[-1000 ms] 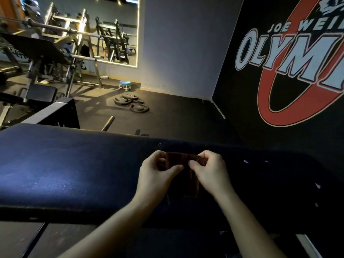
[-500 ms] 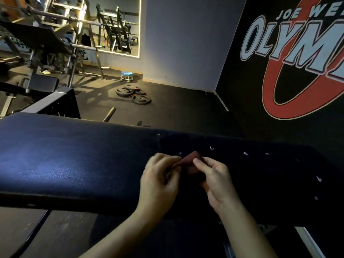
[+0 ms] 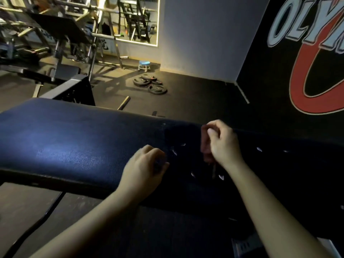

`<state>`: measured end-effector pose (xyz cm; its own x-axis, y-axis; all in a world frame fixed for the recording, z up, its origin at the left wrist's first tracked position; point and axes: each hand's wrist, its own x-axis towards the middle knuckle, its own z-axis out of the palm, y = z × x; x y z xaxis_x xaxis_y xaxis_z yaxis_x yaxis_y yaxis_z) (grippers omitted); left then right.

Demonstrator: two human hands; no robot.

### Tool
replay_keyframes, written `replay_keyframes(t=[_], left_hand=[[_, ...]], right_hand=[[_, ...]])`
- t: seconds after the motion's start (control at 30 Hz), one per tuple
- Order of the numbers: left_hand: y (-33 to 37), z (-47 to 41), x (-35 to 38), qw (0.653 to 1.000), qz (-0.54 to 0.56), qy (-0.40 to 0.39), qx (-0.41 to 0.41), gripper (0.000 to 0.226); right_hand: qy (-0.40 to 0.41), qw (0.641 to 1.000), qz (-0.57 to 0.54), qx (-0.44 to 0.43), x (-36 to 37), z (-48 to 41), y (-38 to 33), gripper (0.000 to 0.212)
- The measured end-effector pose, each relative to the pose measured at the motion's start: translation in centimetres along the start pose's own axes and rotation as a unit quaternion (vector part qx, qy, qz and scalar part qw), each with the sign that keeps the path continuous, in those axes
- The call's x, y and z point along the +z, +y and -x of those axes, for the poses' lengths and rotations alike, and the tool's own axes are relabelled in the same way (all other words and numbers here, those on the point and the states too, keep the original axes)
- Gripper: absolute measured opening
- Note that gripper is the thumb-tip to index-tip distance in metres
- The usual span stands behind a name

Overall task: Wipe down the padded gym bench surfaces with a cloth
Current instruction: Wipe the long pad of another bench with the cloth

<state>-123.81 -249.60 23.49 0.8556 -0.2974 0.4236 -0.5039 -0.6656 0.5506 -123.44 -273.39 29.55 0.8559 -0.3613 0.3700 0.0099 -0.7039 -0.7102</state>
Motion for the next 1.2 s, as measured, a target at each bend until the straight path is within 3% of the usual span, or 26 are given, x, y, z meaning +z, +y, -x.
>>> replay_keyframes(t=[0.13,0.27,0.37,0.43,0.5,0.67,0.8,0.87,0.93,1.03,1.2], left_hand=[[-4.2,0.0,-0.7,0.987,-0.159,0.016,-0.013,0.041],[-6.9,0.3,-0.8,0.979,-0.198,0.015,-0.046,0.052],[-7.6,1.0,-0.4,0.984,-0.161,0.02,-0.069,0.047],[-7.3,1.2,-0.2,0.986,-0.142,0.05,-0.068,0.041],[-7.1,1.2,-0.3,0.986,-0.143,0.064,-0.055,0.037],[-7.4,1.2,-0.4,0.989,-0.133,0.044,-0.055,0.033],[-7.6,1.0,-0.4,0.988,-0.137,0.034,-0.058,0.029],[-7.6,1.1,-0.4,0.988,-0.137,0.026,-0.067,0.031],[-7.6,1.2,-0.5,0.989,-0.133,0.023,-0.064,0.034],[-7.9,1.2,-0.6,0.989,-0.141,-0.002,-0.053,0.043],[-8.1,1.2,-0.6,0.986,-0.156,-0.029,-0.048,0.051]], right_hand=[[-0.125,0.956,0.264,0.029,2.4,-5.3,3.2,0.018],[-0.157,0.942,0.295,0.036,6.6,-4.9,2.4,0.024],[-0.212,0.938,0.253,-0.105,8.2,1.3,-1.2,0.019],[-0.27,0.909,0.222,-0.227,7.7,6.7,-3.6,0.015],[-0.292,0.883,0.239,-0.281,6.6,7.7,-3.3,0.012],[-0.168,0.903,0.387,-0.083,5.2,-1.8,2.8,0.017],[-0.113,0.935,0.334,0.036,8.9,-4.0,0.9,0.023],[-0.149,0.947,0.286,0.002,11.2,-0.4,-2.1,0.025],[-0.212,0.942,0.246,-0.087,10.9,5.5,-4.6,0.02],[-0.168,0.937,0.274,-0.135,6.3,9.2,-2.3,0.011],[-0.063,0.891,0.434,0.117,-2.1,3.8,4.7,0.017]])
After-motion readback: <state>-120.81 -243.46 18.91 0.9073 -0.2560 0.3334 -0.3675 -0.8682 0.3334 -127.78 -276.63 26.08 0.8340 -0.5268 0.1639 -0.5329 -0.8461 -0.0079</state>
